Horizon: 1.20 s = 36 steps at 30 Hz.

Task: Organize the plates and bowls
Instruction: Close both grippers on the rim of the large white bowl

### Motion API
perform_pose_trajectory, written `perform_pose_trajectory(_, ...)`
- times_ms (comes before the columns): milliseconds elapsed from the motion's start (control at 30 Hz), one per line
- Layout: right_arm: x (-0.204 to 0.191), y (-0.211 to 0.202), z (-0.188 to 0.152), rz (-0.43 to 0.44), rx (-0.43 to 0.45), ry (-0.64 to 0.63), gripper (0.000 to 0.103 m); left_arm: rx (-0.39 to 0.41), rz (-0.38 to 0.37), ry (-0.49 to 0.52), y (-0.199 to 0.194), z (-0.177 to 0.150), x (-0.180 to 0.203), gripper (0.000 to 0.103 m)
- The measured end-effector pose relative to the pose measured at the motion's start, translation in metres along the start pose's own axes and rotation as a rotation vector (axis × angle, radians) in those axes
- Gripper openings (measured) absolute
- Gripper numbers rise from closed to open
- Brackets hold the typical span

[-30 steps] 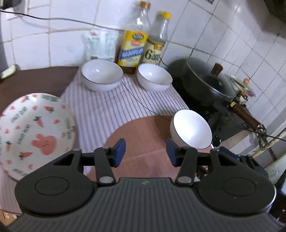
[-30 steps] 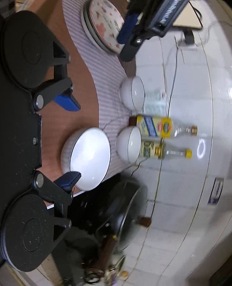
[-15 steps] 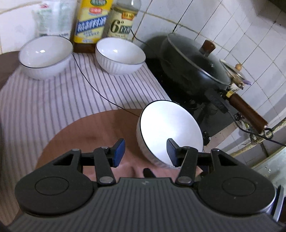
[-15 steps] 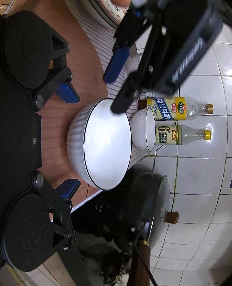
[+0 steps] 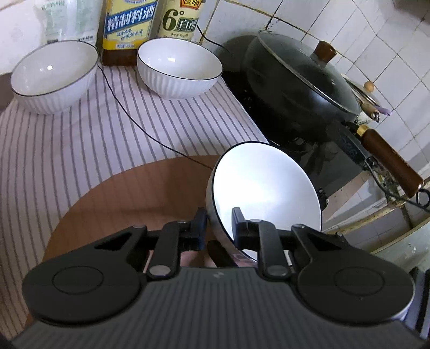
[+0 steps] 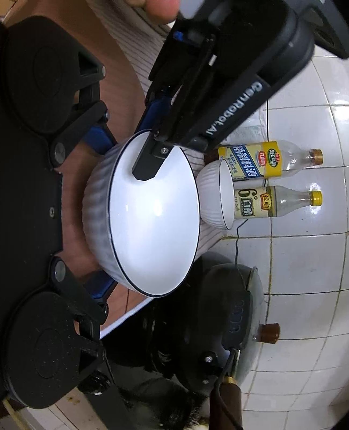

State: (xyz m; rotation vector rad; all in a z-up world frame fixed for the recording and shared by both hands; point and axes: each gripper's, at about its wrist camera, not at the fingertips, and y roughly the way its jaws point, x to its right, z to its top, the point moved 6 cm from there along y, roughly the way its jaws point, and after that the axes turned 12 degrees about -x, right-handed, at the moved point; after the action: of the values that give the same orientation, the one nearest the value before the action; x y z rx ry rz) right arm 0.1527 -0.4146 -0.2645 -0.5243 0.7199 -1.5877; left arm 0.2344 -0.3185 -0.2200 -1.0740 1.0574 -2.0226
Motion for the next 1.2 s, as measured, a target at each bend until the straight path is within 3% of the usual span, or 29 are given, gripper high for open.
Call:
perform_pose_trajectory(267, -0.022, -0.014, -0.001, 0.037, -0.002, 0.0, 0.095, 0.007, 0.05, 0.016, -0.021, -0.012, -0.007, 0.018)
perform_pose_trajectory(367, -0.029, -0.021, 0.005, 0.05, 0.01, -0.001, 0.095, 0.052, 0.045, -0.004, -0.03, -0.014, -0.014, 0.018)
perform_pose_trajectory(567, -0.047, -0.027, 0.019, 0.084, 0.01, -0.109, 0.095, 0.082, 0.046, -0.055, -0.049, -0.016, -0.03, 0.018)
perform_pose_trajectory(800, -0.083, -0.034, 0.029, 0.163, 0.024, -0.178, 0.095, 0.114, 0.097, -0.117, -0.083, -0.022, -0.056, 0.018)
perform_pose_trajectory(1033, -0.122, -0.019, 0.026, 0.22, 0.014, -0.318, 0.095, 0.077, 0.168, -0.241, -0.09, -0.035, -0.095, 0.018)
perform_pose_trajectory(1200, -0.133, -0.003, 0.024, 0.247, 0.004, -0.336, 0.095, 0.062, 0.211, -0.245, -0.085, -0.036, -0.109, 0.018)
